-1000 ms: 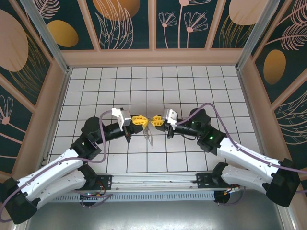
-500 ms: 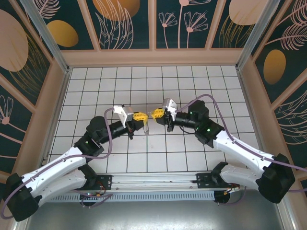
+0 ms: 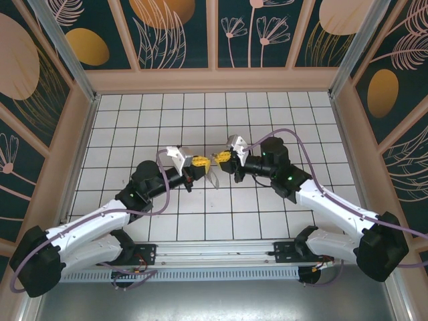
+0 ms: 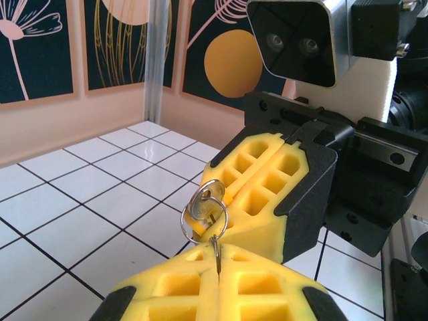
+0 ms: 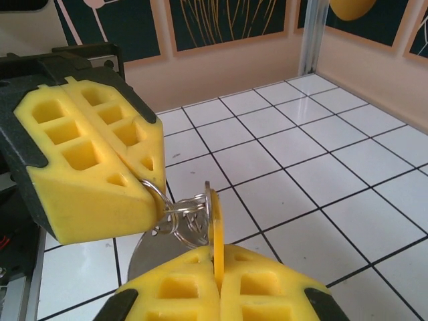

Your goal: Put the keys on the keyring

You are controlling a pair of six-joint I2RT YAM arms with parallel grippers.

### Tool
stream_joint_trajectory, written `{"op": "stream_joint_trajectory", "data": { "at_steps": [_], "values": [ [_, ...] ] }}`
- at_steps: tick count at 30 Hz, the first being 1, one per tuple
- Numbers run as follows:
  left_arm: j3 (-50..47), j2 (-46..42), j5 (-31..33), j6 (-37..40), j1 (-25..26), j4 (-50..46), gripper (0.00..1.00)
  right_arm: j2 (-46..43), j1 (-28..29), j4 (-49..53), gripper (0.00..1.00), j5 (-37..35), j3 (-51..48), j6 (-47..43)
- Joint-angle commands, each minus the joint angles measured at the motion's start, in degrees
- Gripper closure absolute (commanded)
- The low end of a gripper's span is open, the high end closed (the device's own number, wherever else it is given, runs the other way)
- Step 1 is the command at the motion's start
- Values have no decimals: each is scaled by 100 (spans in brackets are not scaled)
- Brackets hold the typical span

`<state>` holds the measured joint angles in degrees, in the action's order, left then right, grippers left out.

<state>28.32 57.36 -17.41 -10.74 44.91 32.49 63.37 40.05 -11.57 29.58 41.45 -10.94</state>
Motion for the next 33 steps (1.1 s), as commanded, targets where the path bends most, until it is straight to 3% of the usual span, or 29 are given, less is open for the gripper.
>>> {"op": "stream_joint_trajectory", "data": {
  "at_steps": [1, 6, 10, 13, 22, 29, 31, 33],
  "values": [
    [-124, 125, -427, 31, 47, 4, 100, -180, -326, -272, 100, -910, 234, 341],
    [-195, 327, -319, 3, 53, 108, 93, -53, -338, -167, 100, -901, 248, 378],
    [-229, 407, -176, 39, 48, 154, 69, 47, -371, -80, 100, -1013, 284, 345],
    [-199, 451, -92, 93, 49, 135, 56, 122, -430, -39, 100, -1050, 327, 321],
    [-115, 502, 223, 99, 53, -51, 52, 601, -587, 265, 100, -1338, 658, 234],
    [19, 416, 511, 11, 12, -306, 34, 1650, -613, 164, 100, -1463, 1334, 406],
    [73, 438, 666, -76, -9, -411, 22, 2024, -623, 147, 100, -1464, 1628, 430],
    [90, 442, 837, -183, -48, -455, 17, 2407, -615, 139, 100, -1415, 1957, 457]
  ]
}}
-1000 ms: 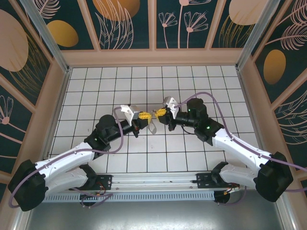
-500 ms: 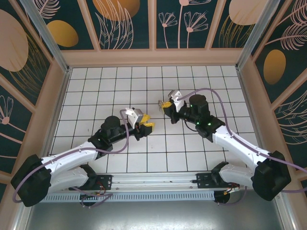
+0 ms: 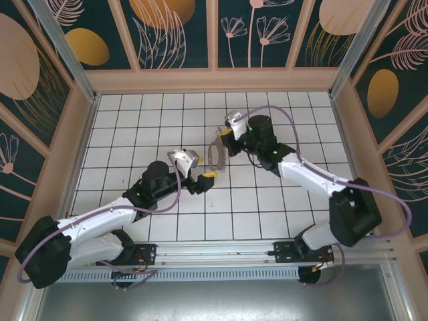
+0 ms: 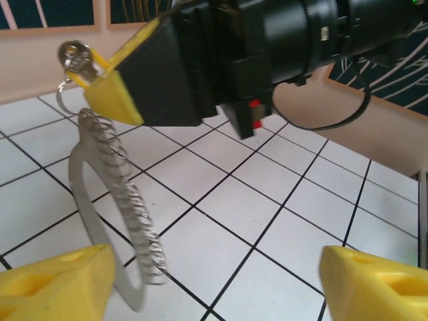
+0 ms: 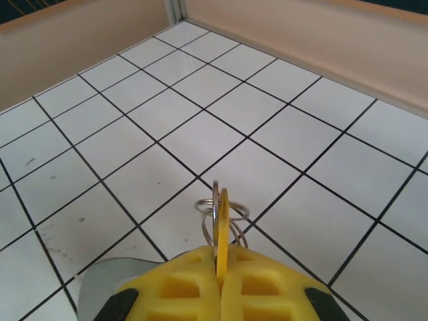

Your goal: Put the keys on the keyring

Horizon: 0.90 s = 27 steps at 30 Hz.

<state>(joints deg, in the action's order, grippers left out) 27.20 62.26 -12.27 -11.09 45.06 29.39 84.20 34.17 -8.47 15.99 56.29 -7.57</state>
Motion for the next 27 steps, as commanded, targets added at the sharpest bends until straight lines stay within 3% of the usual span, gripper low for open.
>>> {"op": "stream_joint_trajectory", "data": {
  "at_steps": [1, 7, 13, 20, 27],
  "values": [
    [183, -47, 397, -218, -90, -147, 15, 533, -25, -203, 100, -35, 624, 139],
    [-250, -202, 34, -918, -791, 270, 12, 1635, -27, -313, 100, 80, 1529, 301],
    [-387, -389, 579, -998, -1010, 51, 8, 2309, -25, -1006, 100, -113, 1509, 709],
    [-228, -689, 645, -717, -1044, -218, 6, 2062, 10, -1815, 100, -340, 131, 1291],
    [76, -335, 477, -725, -1045, -310, 5, 1520, -20, -2193, 100, -347, -1102, 1477]
  ]
}}
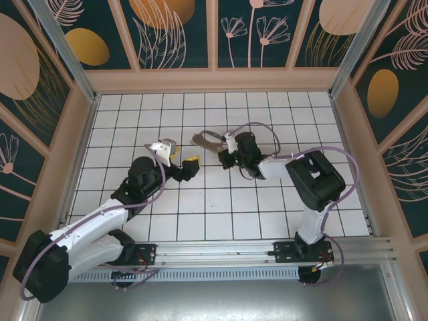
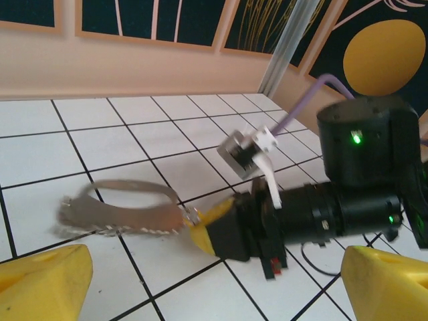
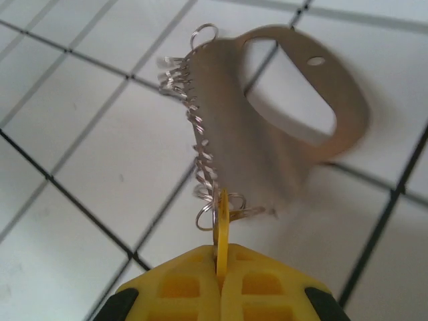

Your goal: Put the keys on the keyring

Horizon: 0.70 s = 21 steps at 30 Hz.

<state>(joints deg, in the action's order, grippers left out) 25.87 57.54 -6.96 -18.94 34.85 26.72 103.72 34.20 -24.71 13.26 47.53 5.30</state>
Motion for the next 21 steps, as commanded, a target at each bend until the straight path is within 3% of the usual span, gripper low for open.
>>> {"op": "stream_joint_trajectory", "data": {
  "at_steps": [1, 4, 10, 13, 15, 16, 21],
  "values": [
    [202, 188, -70, -2, -23, 53, 5, -475, -34, -579, 100, -41, -329, 183],
    [147, 363, -69, -129, -28, 328, 4, -543, -99, -539, 99, 17, -525, 214],
    [423, 796, 2, -1, -23, 27, 2, -1104, -132, -1043, 69, -363, -1349, 529],
    [491, 988, -49, -38, -47, -26, 1, -1756, -132, -910, 48, -642, -1701, 458],
    [591, 1108, 251, -171, -67, -234, 1, -2278, -132, -625, 24, -799, -1835, 333],
    [635, 1143, 453, -203, -111, -348, 1, -2571, -132, -519, 3, -913, -1926, 275],
    [508, 1108, 1099, -404, -907, -334, 1, -4012, -435, -443, 1, -1545, -2468, 25]
  ]
}}
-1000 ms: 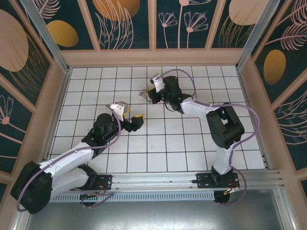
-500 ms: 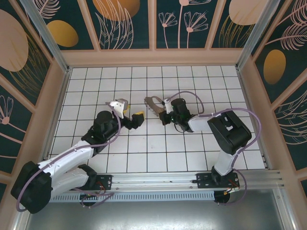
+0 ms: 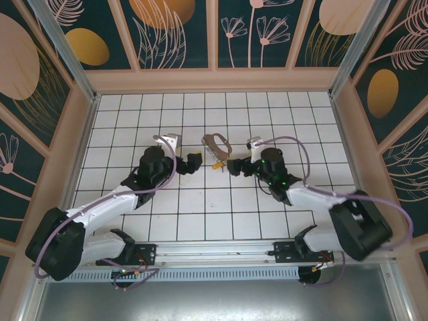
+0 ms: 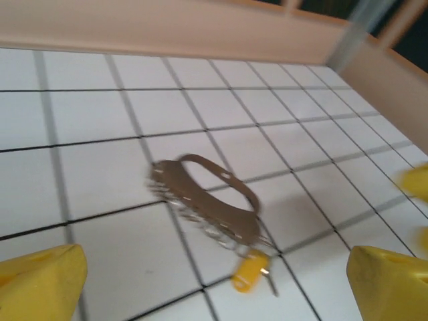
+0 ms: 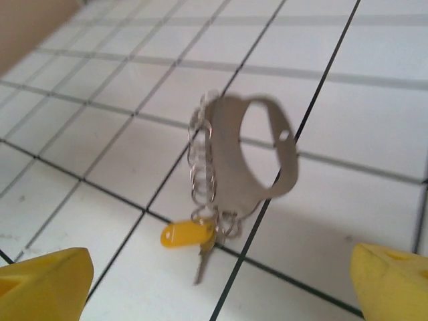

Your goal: Put the keys on the keyring

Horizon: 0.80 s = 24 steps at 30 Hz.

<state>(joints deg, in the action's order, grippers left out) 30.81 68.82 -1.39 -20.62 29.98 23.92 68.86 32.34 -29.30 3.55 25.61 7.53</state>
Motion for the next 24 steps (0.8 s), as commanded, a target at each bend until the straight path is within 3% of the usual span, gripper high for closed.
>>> {"op": "stream_joint_trajectory", "data": {
  "at_steps": [1, 6, 11, 14, 20, 24],
  "values": [
    [5, -6, 564, -311, -668, -80, 1, -743, -477, -65, 1, -539, -385, -187],
    [-98, -131, 1394, -172, -1182, -23, 1, -1357, -1590, -496, 1, -206, -743, -195],
    [-582, -651, 2467, 506, -1631, 326, 1, -1665, -2021, -1769, 1, -940, -1562, -233],
    [-932, -620, 2596, 533, -2077, 963, 1, -1269, -2196, -1891, 1, -1106, -1532, -585],
    [-1097, 351, 2679, 1505, -2250, 2440, 1, 49, -2443, -3031, 1, -1477, -1494, -1462],
    [-1403, 1134, 2518, 1736, -2381, 3733, 1, 1081, -2785, -3942, 1, -898, -1435, -1346]
  ]
}}
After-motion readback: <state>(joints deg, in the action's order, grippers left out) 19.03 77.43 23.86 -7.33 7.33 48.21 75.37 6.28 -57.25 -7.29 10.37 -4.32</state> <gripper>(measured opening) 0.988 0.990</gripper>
